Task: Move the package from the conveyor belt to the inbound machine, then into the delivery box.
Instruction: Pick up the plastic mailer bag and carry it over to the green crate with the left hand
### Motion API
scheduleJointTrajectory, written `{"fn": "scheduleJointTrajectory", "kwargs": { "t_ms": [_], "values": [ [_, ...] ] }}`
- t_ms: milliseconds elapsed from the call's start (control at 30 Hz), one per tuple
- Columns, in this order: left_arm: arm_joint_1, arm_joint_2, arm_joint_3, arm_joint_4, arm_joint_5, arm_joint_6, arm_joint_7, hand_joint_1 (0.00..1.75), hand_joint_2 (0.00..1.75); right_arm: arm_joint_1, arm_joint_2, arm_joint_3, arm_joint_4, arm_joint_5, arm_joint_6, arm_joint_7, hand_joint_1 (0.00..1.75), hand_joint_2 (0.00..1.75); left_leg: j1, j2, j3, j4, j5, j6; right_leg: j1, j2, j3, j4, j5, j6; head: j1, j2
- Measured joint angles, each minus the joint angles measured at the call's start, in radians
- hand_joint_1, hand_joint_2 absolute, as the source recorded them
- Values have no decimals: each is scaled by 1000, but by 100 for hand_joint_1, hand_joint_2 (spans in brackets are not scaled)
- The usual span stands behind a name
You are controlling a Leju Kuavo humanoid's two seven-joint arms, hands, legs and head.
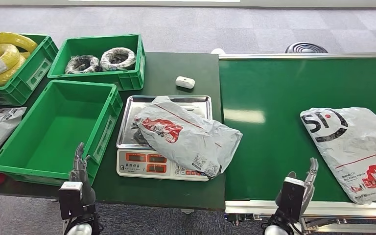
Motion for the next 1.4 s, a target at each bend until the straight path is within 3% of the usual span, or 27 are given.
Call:
{"fn": "scheduleJointTrajectory", "kwargs": {
  "t_ms": [233, 833, 1400],
  "values": [
    [26, -3, 5, -10, 0, 1, -2, 0, 0, 34, 11, 2, -72, -14, 5, 34, 0, 0, 0, 0, 0, 0, 0, 0, 0, 0, 0, 0, 0, 0, 0, 0],
    [25, -10, 8, -18, 0, 2, 3, 0, 0, 43, 53, 57, -11, -56, 3, 10, 0, 0, 0, 0, -1, 0, 0, 0, 0, 0, 0, 0, 0, 0, 0, 0],
    [-118, 71, 102, -147, -39, -38, 25, 0, 0, 28, 55, 103, 82, -65, 3, -19, 0, 0, -1, -3, -2, 0, 2, 1, -1, -3, -2, 1, 0, 0, 0, 0]
  ]
}}
